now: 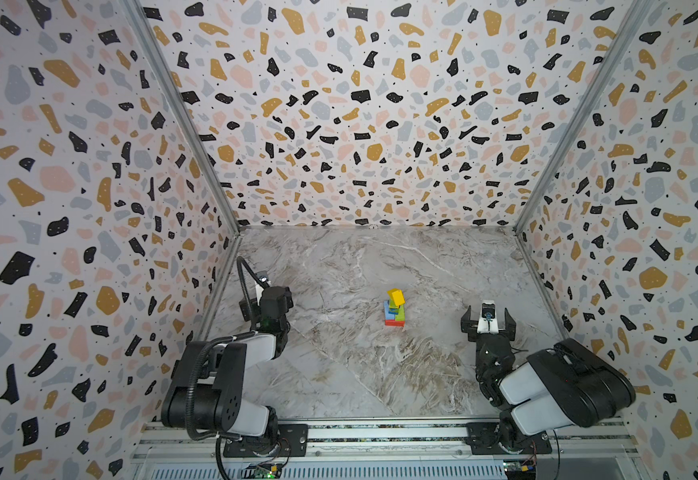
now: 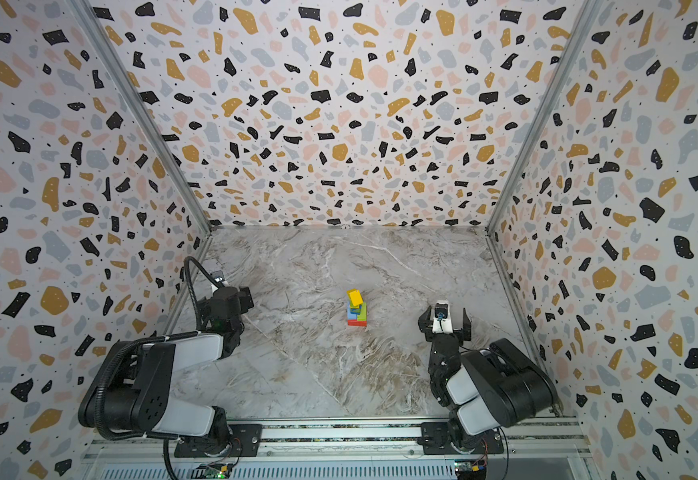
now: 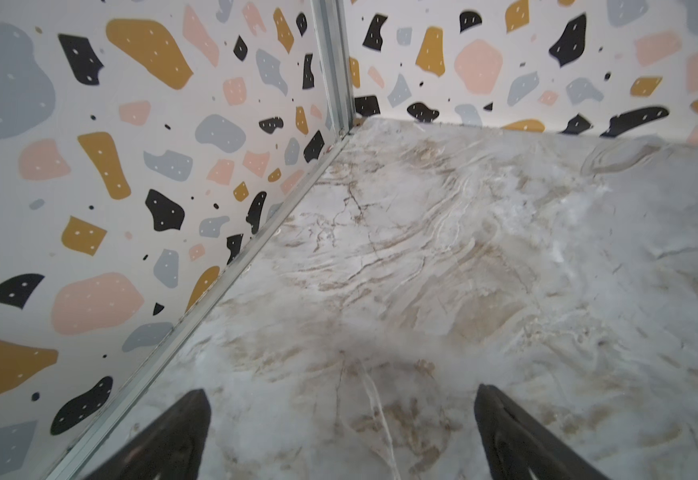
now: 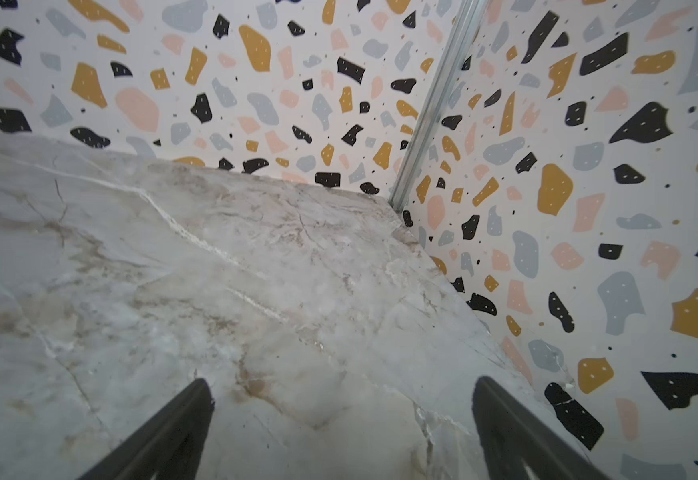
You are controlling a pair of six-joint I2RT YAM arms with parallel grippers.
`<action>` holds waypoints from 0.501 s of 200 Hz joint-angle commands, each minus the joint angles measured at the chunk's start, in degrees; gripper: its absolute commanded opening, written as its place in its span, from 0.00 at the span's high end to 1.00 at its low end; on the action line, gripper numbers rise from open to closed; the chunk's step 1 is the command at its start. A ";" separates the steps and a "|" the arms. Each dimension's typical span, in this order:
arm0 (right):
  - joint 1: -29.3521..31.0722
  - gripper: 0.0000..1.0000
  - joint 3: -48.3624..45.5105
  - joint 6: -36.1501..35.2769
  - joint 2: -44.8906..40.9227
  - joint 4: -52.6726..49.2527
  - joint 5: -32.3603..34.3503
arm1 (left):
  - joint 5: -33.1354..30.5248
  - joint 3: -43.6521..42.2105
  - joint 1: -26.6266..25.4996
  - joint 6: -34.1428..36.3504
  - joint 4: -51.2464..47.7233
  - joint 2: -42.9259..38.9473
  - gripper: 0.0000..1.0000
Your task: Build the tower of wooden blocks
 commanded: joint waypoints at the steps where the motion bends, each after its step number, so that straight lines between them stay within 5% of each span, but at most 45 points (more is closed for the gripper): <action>1: -0.53 0.01 -1.03 -2.13 1.57 19.24 -1.81 | 3.13 -3.84 0.71 1.29 11.01 -1.18 0.00; 34: -0.74 0.01 -3.18 -1.12 0.08 19.29 -4.45 | 6.39 -9.68 0.56 2.65 18.96 -3.92 0.00; 81: -14.57 0.01 -7.52 8.92 -2.77 19.12 -27.72 | 8.66 -19.91 -3.85 9.28 39.11 -2.10 0.00; 100: -14.76 0.01 -3.63 7.26 1.64 18.63 -29.63 | 7.13 -15.73 -3.79 8.43 31.13 -2.47 0.00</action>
